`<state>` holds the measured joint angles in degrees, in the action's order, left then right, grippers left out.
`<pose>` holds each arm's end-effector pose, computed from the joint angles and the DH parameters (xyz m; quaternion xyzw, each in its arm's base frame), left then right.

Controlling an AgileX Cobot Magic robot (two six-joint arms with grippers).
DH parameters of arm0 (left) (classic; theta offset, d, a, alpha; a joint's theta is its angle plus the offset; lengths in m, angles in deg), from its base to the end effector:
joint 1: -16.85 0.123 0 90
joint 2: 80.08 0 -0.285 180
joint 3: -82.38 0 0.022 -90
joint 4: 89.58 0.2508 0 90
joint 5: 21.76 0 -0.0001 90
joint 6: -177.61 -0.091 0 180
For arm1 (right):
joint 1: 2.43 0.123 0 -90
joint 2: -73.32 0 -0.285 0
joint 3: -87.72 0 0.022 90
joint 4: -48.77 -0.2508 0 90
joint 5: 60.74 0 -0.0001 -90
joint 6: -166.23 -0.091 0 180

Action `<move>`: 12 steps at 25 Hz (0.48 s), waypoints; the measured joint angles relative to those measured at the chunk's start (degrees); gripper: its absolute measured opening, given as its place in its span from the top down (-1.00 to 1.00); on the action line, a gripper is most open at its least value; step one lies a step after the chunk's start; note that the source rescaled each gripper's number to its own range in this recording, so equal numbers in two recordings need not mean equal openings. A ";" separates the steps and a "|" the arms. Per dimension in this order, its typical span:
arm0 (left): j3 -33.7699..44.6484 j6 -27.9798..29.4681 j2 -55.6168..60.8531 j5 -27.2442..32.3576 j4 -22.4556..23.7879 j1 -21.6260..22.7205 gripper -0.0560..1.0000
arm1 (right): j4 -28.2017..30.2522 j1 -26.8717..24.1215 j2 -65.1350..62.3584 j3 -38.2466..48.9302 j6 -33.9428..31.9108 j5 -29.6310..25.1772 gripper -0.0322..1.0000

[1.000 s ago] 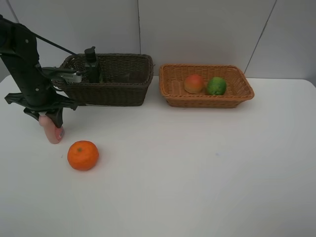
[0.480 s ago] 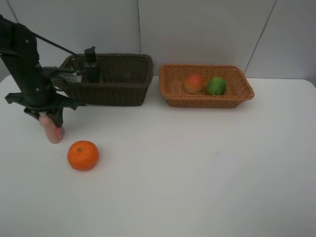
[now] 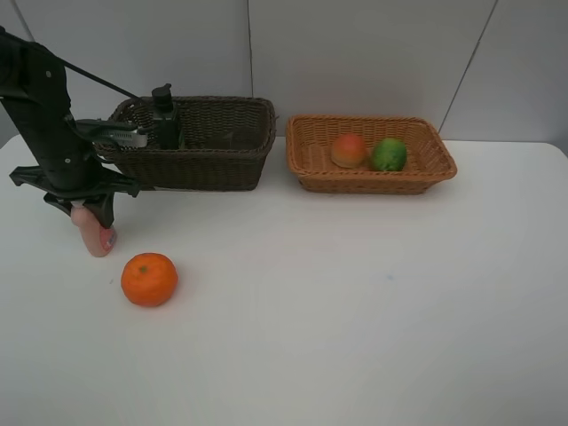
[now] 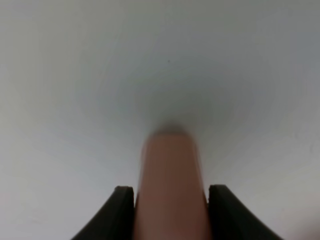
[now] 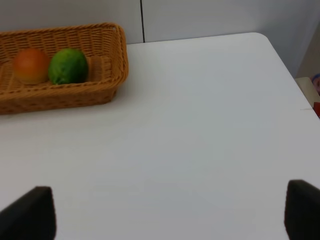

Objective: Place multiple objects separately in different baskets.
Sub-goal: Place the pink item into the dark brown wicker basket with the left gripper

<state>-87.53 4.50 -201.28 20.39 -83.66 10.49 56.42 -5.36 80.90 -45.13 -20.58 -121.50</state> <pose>0.3596 -0.0337 0.1276 0.0316 0.9972 0.0299 0.0610 -0.0093 -0.0101 0.2847 0.0751 0.8405 -0.0486 0.5344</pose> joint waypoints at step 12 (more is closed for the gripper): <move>-4.07 0.05 2.34 4.59 -0.72 0.00 0.14 | 0.00 0.00 0.00 0.00 0.00 0.00 -0.95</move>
<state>-91.60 4.55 -198.94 24.99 -84.38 10.49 56.42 -5.36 80.90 -45.13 -20.58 -121.50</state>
